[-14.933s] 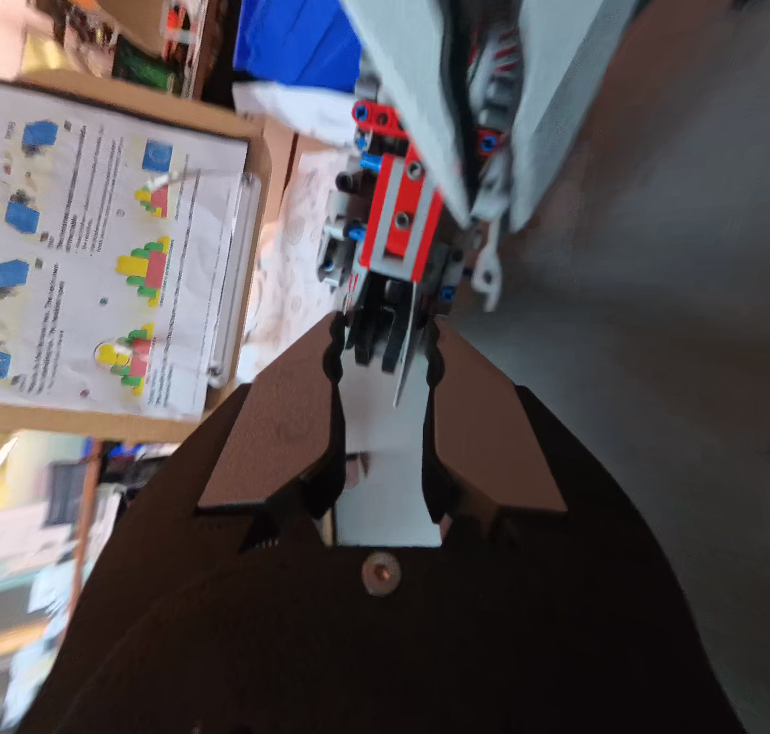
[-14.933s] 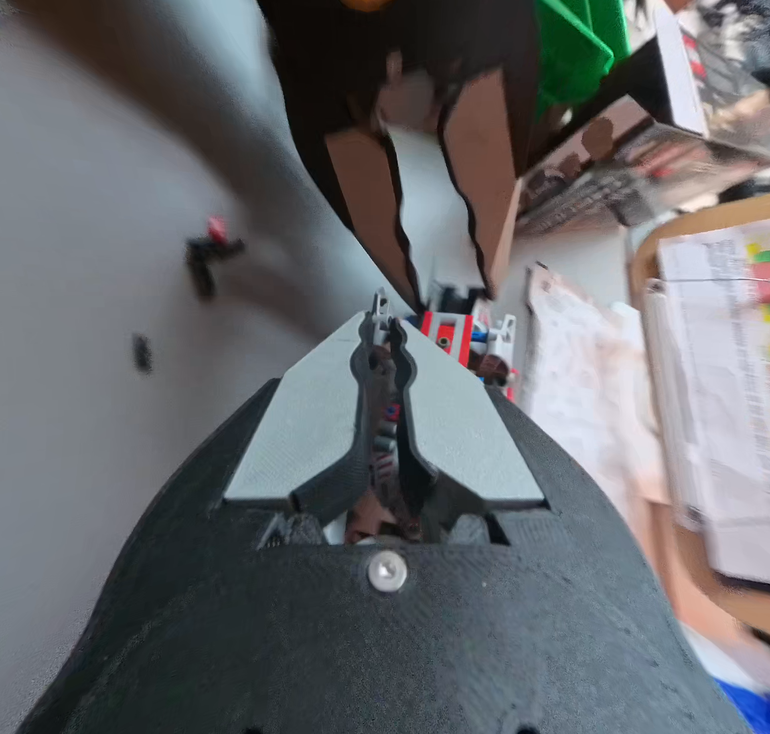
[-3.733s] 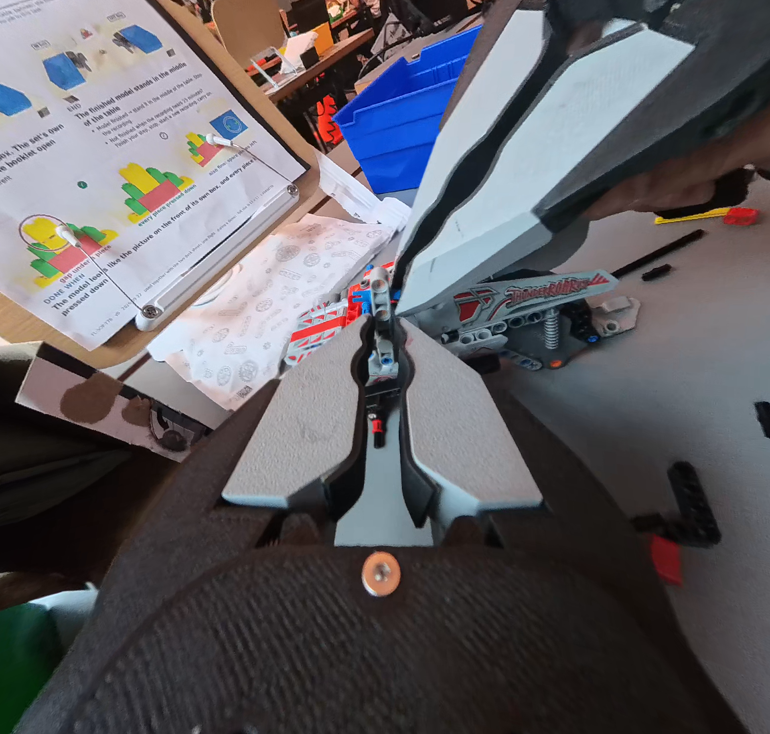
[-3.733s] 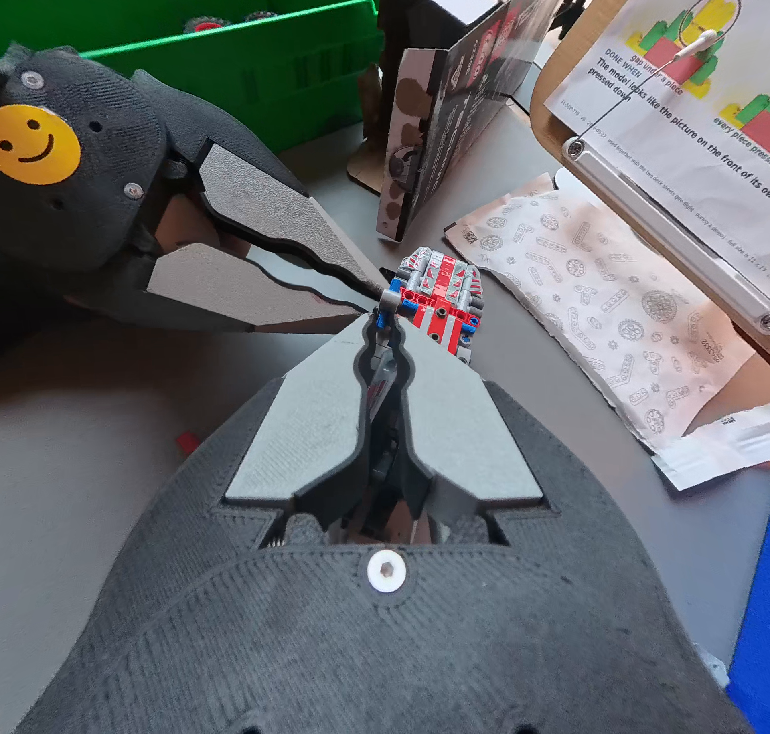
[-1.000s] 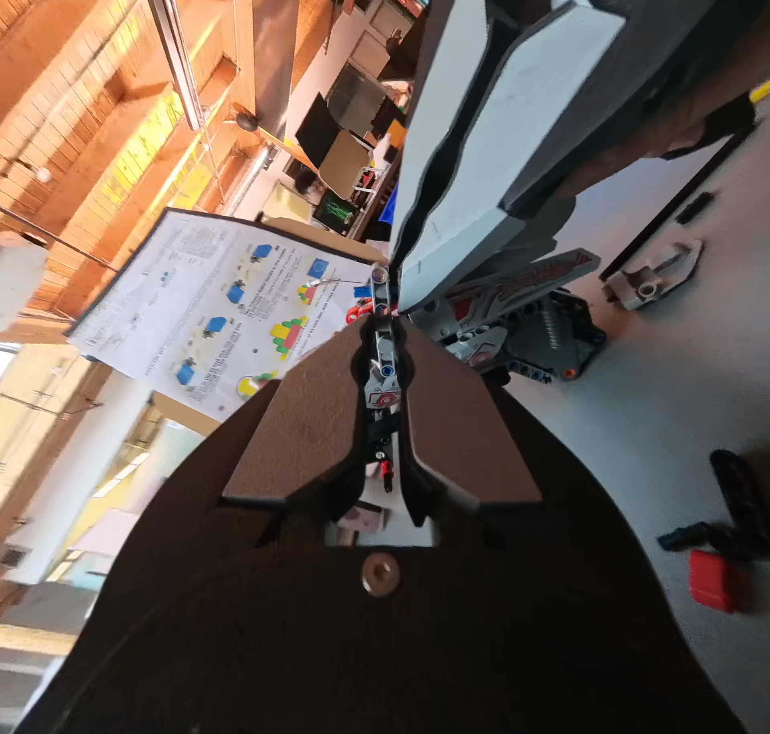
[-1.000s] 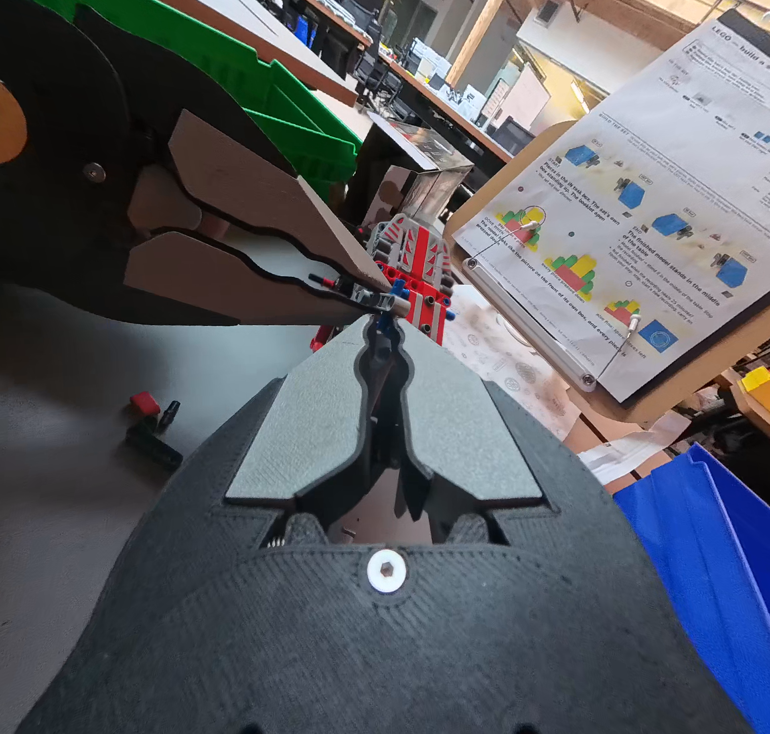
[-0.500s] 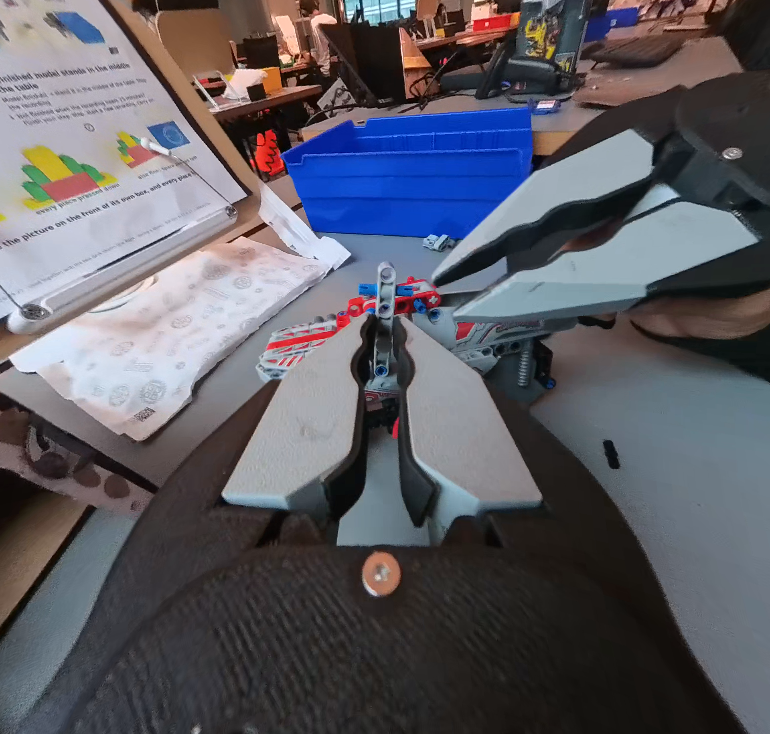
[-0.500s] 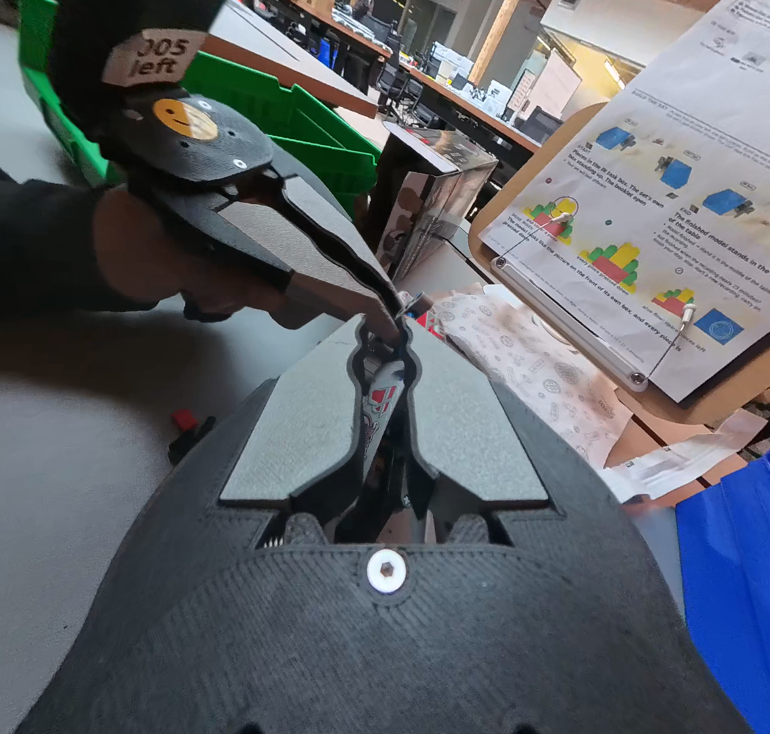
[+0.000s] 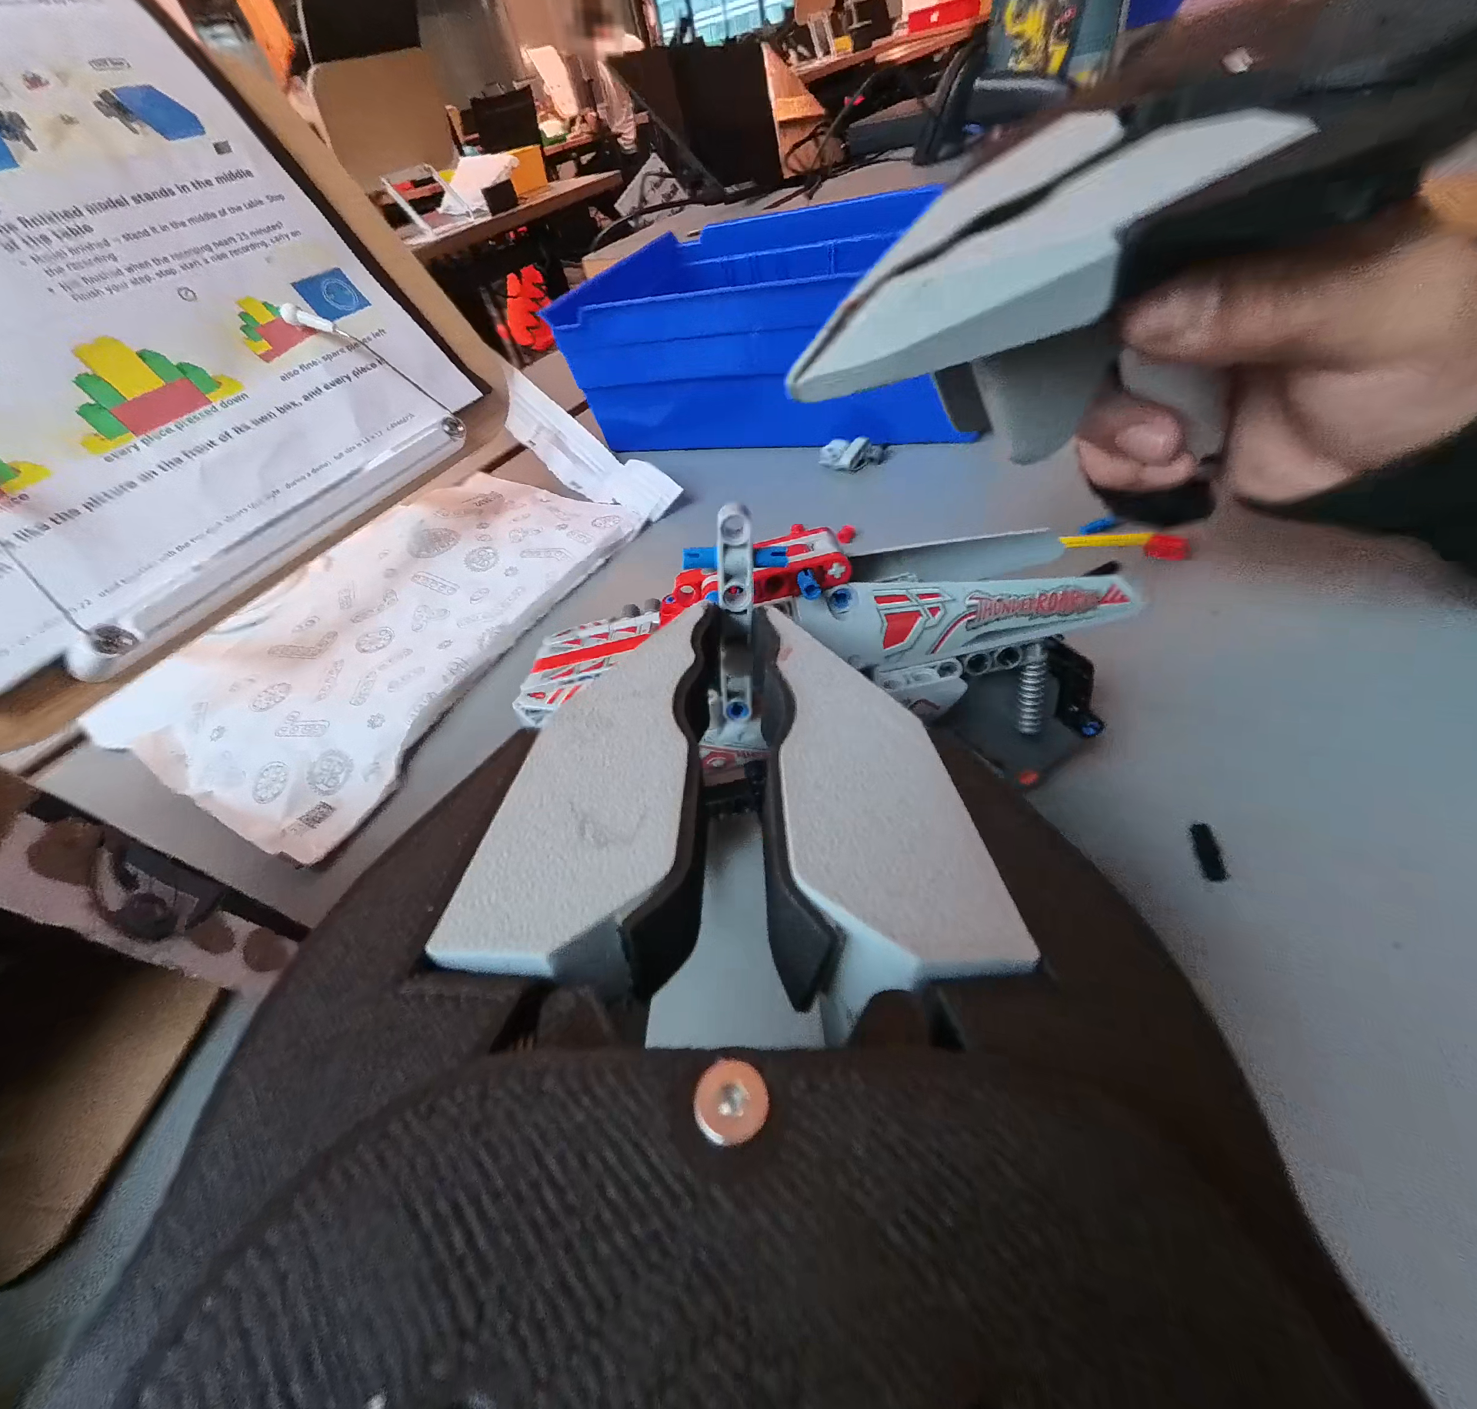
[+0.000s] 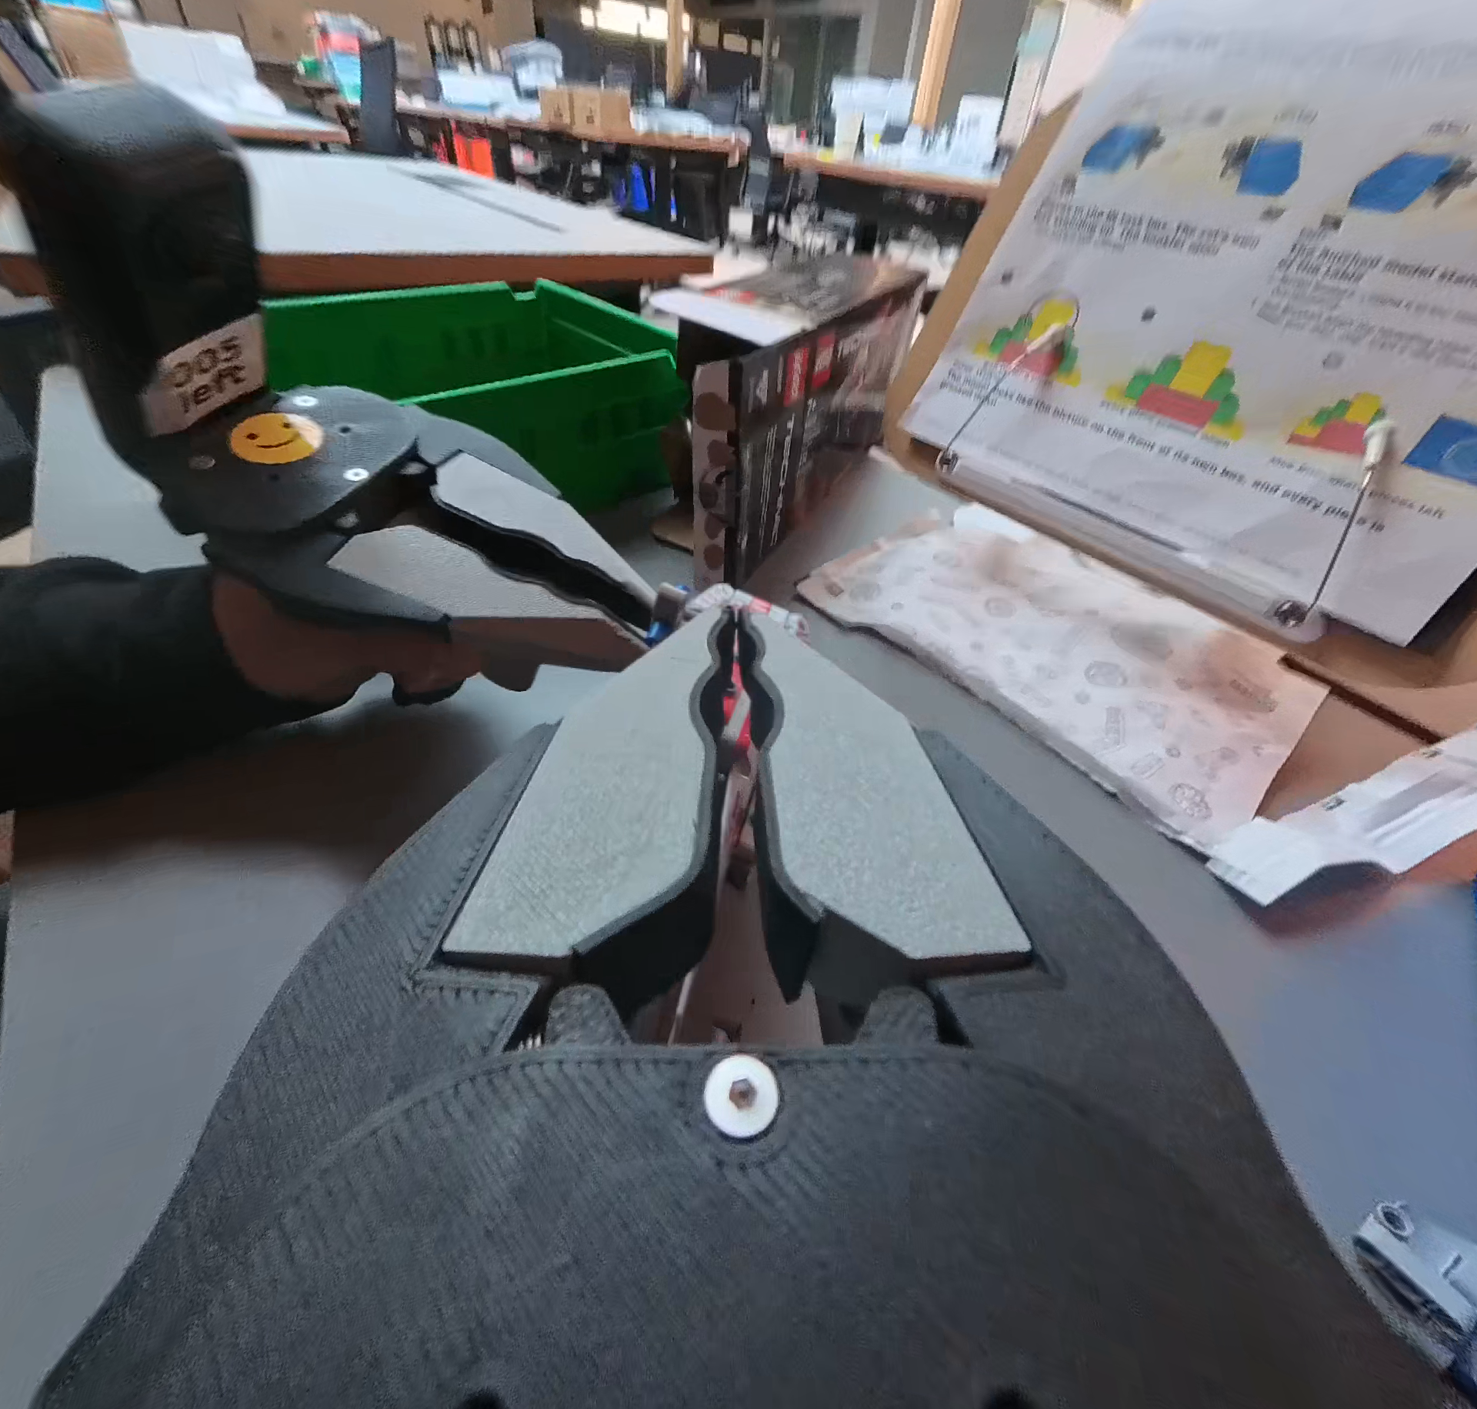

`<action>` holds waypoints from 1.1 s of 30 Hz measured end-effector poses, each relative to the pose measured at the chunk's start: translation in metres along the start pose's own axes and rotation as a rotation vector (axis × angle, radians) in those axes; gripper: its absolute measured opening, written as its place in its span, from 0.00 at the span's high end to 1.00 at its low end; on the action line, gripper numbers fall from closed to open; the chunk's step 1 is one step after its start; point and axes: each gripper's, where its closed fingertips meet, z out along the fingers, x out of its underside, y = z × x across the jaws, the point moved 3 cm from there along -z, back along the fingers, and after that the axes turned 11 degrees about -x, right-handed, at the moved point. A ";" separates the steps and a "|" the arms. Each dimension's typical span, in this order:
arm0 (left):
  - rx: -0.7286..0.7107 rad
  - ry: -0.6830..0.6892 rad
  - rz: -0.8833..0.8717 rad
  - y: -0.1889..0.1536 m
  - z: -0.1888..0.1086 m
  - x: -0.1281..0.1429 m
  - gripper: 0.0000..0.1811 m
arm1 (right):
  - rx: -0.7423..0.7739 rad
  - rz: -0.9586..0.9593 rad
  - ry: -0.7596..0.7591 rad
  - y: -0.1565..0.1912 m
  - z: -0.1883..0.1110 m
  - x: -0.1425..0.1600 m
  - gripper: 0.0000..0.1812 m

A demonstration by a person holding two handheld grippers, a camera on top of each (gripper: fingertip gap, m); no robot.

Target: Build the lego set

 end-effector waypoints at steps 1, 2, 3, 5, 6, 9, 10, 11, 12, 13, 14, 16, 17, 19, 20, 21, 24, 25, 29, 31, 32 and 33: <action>-0.029 -0.001 0.060 -0.001 0.000 0.000 0.97 | -0.029 0.046 0.053 -0.003 0.004 0.000 1.00; -0.057 -0.004 0.131 -0.003 0.000 0.000 0.97 | -0.076 0.103 0.114 -0.005 0.010 0.000 0.99; -0.081 -0.007 0.197 -0.006 0.000 -0.001 0.97 | -0.136 0.171 0.178 -0.005 0.015 0.000 0.94; -0.113 -0.009 0.305 -0.013 0.001 -0.001 0.97 | -0.264 0.300 0.295 -0.001 0.025 -0.004 0.94; -0.130 -0.005 0.349 -0.016 0.002 -0.001 0.97 | -0.302 0.343 0.352 0.001 0.028 -0.005 0.93; -0.167 0.012 0.414 -0.018 0.003 -0.001 0.97 | -0.310 0.333 0.539 0.006 0.034 0.001 0.93; -0.173 0.016 0.419 -0.018 0.003 -0.001 0.97 | -0.279 0.299 0.595 0.006 0.034 0.004 0.94; -0.180 0.023 0.423 -0.017 0.004 0.000 0.97 | -0.248 0.265 0.635 0.005 0.034 0.006 0.96; -0.187 0.028 0.428 -0.016 0.004 0.000 0.97 | -0.235 0.247 0.662 0.005 0.033 0.006 0.96; -0.194 0.030 0.434 -0.015 0.004 0.000 0.97 | -0.232 0.239 0.681 0.007 0.034 0.005 0.97; -0.202 0.034 0.438 -0.015 0.004 0.000 0.97 | -0.228 0.230 0.701 0.008 0.034 0.006 0.99; -0.213 0.042 0.455 -0.015 0.004 0.001 0.97 | -0.223 0.225 0.741 0.009 0.036 0.010 0.99; -0.220 0.048 0.469 -0.015 0.004 0.001 0.97 | -0.226 0.239 0.753 0.008 0.036 0.011 0.99; -0.228 0.057 0.492 -0.016 0.005 0.003 0.97 | -0.237 0.268 0.778 0.008 0.036 0.013 0.99; -0.231 0.060 0.501 -0.017 0.005 0.003 0.97 | -0.243 0.262 0.790 0.008 0.036 0.013 0.99; -0.235 0.064 0.504 -0.017 0.005 0.003 0.97 | -0.242 0.249 0.801 0.008 0.035 0.013 0.99; -0.236 0.084 0.468 -0.015 0.006 0.004 0.97 | -0.204 0.203 0.772 0.007 0.038 0.014 1.00; -0.241 0.088 0.466 -0.013 0.006 0.005 0.97 | -0.191 0.203 0.739 0.007 0.040 0.014 1.00; -0.253 0.099 0.461 -0.009 0.007 0.006 0.97 | -0.169 0.204 0.612 0.005 0.045 0.014 1.00; -0.256 0.101 0.454 -0.006 0.006 0.006 0.97 | -0.178 0.233 0.557 0.004 0.048 0.014 1.00; -0.260 0.105 0.452 -0.005 0.006 0.006 0.97 | -0.179 0.240 0.531 0.003 0.050 0.013 1.00; -0.268 0.105 0.458 -0.003 0.007 0.007 0.97 | -0.175 0.239 0.511 0.002 0.051 0.013 1.00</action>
